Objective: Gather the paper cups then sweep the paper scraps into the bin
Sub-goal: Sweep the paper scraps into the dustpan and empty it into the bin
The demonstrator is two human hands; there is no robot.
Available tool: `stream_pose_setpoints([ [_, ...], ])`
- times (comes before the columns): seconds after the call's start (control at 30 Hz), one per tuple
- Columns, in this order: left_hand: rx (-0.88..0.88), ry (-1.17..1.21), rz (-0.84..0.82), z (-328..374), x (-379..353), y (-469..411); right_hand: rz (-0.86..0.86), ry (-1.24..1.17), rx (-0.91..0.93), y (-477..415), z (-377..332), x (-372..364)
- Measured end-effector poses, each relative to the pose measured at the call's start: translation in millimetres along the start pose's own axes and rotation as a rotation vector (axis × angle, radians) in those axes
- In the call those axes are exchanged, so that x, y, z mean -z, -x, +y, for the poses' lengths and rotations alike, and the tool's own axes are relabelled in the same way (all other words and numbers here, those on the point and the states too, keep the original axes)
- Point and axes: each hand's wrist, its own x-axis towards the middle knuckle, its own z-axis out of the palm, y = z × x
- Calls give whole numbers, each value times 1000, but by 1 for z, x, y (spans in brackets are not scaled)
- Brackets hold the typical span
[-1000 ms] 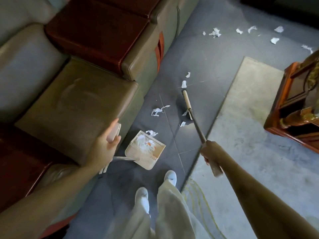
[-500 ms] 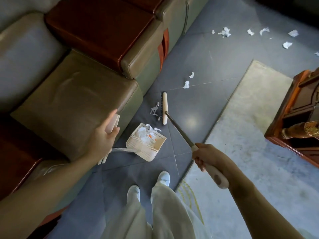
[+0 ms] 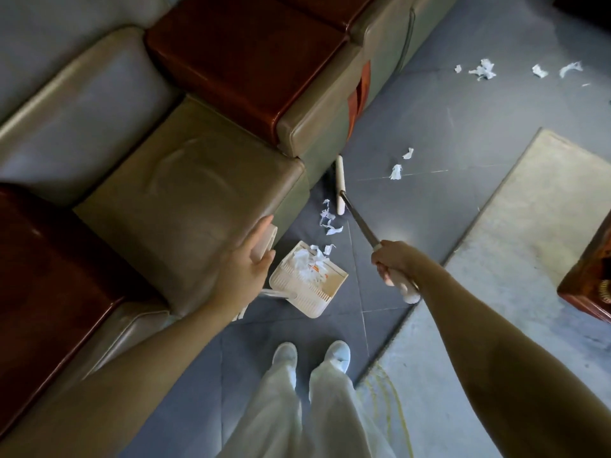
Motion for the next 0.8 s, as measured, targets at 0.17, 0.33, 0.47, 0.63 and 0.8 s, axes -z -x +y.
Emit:
stream_pose_setpoints([
  [0.17, -24, 66, 23, -7, 8, -10, -71, 305, -21, 22, 7, -47],
  [0.33, 13, 160, -42, -3, 8, -26, -177, 122, -88, 86, 46, -64],
  [0.47, 22, 98, -127, 3, 8, -33, -180, -56, -125, 132, 54, -51],
  [0.63, -97, 126, -130, -5, 8, -45, -133, -101, -105, 163, 40, -31],
  [0.8, -236, 58, -49, 15, 3, -64, -34, -247, -124, 172, 34, 0],
])
